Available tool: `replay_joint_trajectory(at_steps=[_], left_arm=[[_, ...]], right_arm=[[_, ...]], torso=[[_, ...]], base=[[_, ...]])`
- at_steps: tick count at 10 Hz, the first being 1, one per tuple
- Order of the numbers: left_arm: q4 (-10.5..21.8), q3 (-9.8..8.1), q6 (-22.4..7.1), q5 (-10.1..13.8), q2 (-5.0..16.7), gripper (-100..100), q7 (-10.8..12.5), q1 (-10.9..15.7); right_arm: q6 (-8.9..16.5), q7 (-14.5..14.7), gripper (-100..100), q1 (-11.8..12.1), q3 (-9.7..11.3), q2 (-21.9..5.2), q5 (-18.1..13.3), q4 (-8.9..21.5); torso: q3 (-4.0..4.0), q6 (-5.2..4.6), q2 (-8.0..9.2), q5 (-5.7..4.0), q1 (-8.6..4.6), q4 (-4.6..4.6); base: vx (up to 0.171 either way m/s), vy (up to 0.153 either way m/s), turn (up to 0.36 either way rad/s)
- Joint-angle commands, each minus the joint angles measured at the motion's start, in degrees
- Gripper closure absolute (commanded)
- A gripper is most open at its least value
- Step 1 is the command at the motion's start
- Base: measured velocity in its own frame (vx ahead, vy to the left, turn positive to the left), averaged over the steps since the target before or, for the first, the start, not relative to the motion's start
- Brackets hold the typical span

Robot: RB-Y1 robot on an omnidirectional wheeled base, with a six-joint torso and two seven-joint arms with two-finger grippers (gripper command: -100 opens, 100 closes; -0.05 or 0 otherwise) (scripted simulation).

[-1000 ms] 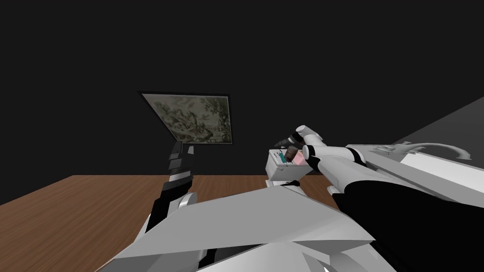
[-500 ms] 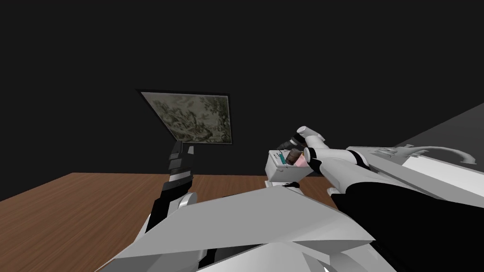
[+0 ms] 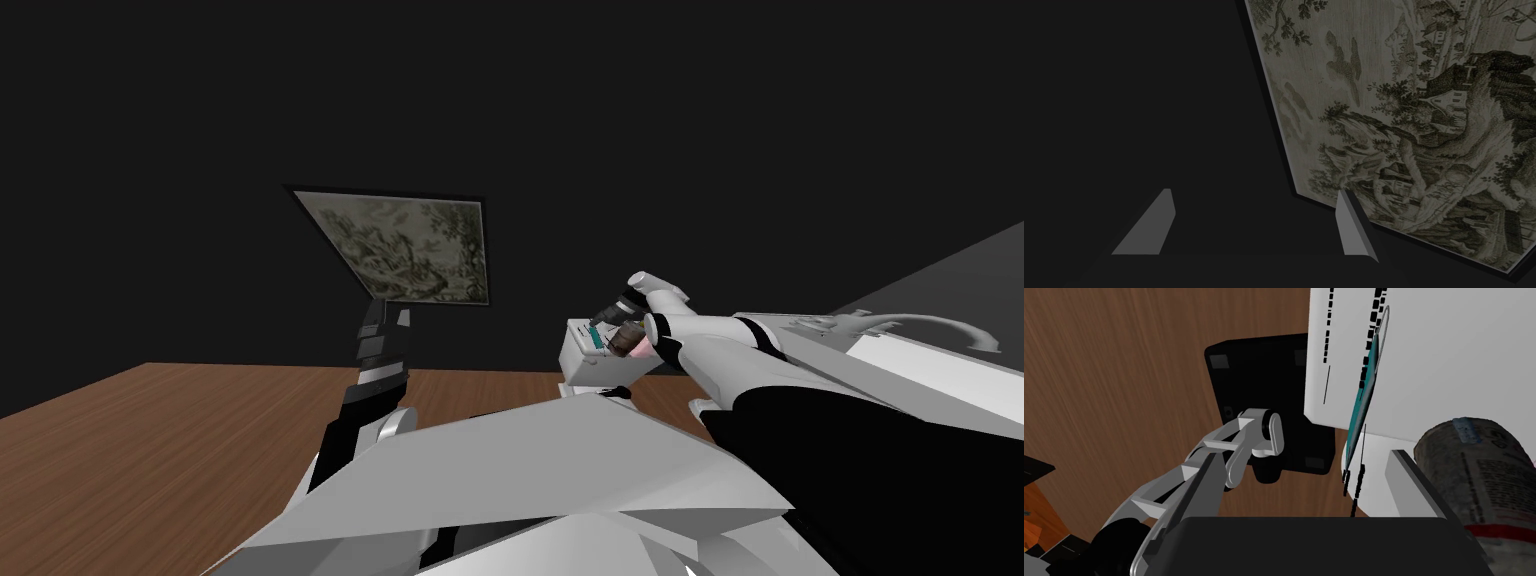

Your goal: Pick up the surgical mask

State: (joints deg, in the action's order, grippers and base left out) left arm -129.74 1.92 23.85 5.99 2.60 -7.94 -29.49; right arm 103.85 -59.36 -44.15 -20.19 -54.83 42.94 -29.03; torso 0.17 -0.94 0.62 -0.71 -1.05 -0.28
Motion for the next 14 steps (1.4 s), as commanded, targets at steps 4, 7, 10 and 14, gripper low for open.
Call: replay_joint_trajectory(at_steps=[4, 7, 10, 14], left_arm=[[0.0, 0.0, 0.0, 0.0, 0.0, 0, 0.0, 0.0], [0.0, 0.0, 0.0, 0.0, 0.0, 0, 0.0, 0.0], [0.0, 0.01, 0.0, 0.0, 0.0, 0, 0.0, 0.0], [0.0, 0.01, 0.0, 0.0, 0.0, 0, 0.0, 0.0]], right_arm=[[2.3, 0.3, -100, 1.1, 1.3, 0.7, -1.9, 5.0], [2.5, 0.1, 0, 1.8, 1.2, 0.8, -1.8, 2.9], [0.8, 0.8, -100, 1.6, 1.9, 1.1, -2.8, 3.9], [0.8, 0.7, 100, 1.7, 1.9, 1.1, -2.8, 3.5]], torso=[[0.02, -0.13, 0.09, -0.11, -0.13, -0.04], [0.01, -0.12, 0.06, -0.09, -0.09, -0.05], [-0.1, -0.09, -0.13, 0.01, 0.35, -0.09], [-0.02, -0.19, 0.04, -0.09, 0.0, -0.09]], base=[[-0.012, -0.019, -0.003], [0.0, 0.0, 0.0], [0.037, 0.086, 0.032], [0.001, 0.003, 0.006]])
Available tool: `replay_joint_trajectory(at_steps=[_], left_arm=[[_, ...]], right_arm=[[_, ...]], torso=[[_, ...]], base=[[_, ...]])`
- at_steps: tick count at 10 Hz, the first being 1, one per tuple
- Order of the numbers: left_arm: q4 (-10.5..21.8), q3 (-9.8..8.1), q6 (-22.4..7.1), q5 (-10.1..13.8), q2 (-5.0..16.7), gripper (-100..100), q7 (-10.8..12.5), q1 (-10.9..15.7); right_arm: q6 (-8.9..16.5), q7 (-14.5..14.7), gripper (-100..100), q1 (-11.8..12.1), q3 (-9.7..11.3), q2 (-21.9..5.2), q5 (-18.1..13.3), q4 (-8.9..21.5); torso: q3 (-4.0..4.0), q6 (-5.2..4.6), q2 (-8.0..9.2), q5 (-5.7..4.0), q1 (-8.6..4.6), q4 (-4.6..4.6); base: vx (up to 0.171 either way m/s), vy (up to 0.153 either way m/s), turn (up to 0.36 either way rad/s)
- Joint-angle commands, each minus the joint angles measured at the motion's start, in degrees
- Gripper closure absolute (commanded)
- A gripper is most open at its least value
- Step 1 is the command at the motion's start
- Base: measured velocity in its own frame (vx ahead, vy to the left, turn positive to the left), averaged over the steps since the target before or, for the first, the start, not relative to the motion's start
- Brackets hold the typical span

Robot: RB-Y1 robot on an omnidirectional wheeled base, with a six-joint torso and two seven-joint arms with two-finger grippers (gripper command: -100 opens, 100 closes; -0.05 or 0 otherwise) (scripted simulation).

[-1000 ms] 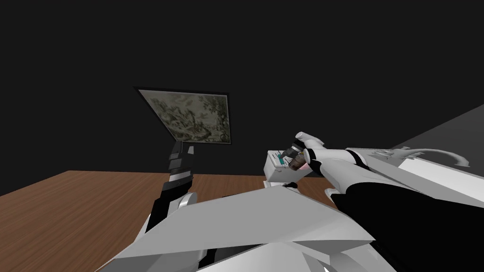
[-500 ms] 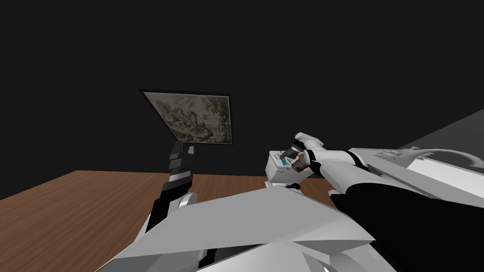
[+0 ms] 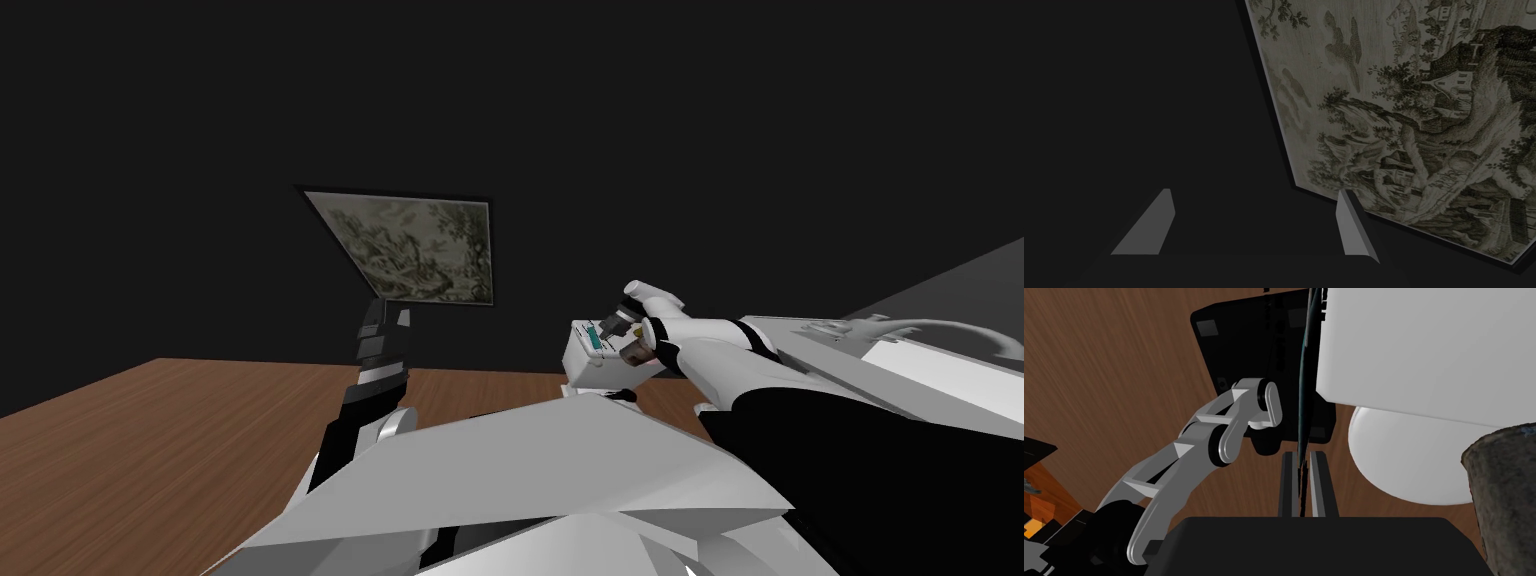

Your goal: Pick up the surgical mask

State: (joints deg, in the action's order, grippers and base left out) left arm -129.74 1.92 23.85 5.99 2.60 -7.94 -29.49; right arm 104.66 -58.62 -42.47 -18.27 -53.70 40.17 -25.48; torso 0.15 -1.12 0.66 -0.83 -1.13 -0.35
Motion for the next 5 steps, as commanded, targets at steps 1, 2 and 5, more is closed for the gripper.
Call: replay_joint_trajectory(at_steps=[1, 2, 5], left_arm=[[0.0, 0.0, 0.0, 0.0, 0.0, 0, 0.0, 0.0], [0.0, 0.0, 0.0, 0.0, 0.0, 0, 0.0, 0.0], [0.0, 0.0, 0.0, 0.0, 0.0, 0, 0.0, 0.0]], right_arm=[[0.0, 0.0, 100, 0.0, 0.0, 0.0, 0.0, 0.0], [0.0, 0.0, 0, 0.0, 0.0, 0.0, 0.0, 0.0], [1.1, -0.5, 0, 0.2, -0.5, -0.2, 0.6, -0.5]], torso=[[0.0, 0.0, 0.0, 0.0, 0.0, 0.0], [0.0, 0.01, 0.0, -0.01, -0.03, 0.01], [0.09, -0.02, 0.13, -0.08, -0.29, 0.04]], base=[[0.0, 0.0, 0.0], [0.0, 0.0, 0.0], [-0.021, -0.047, -0.032]])
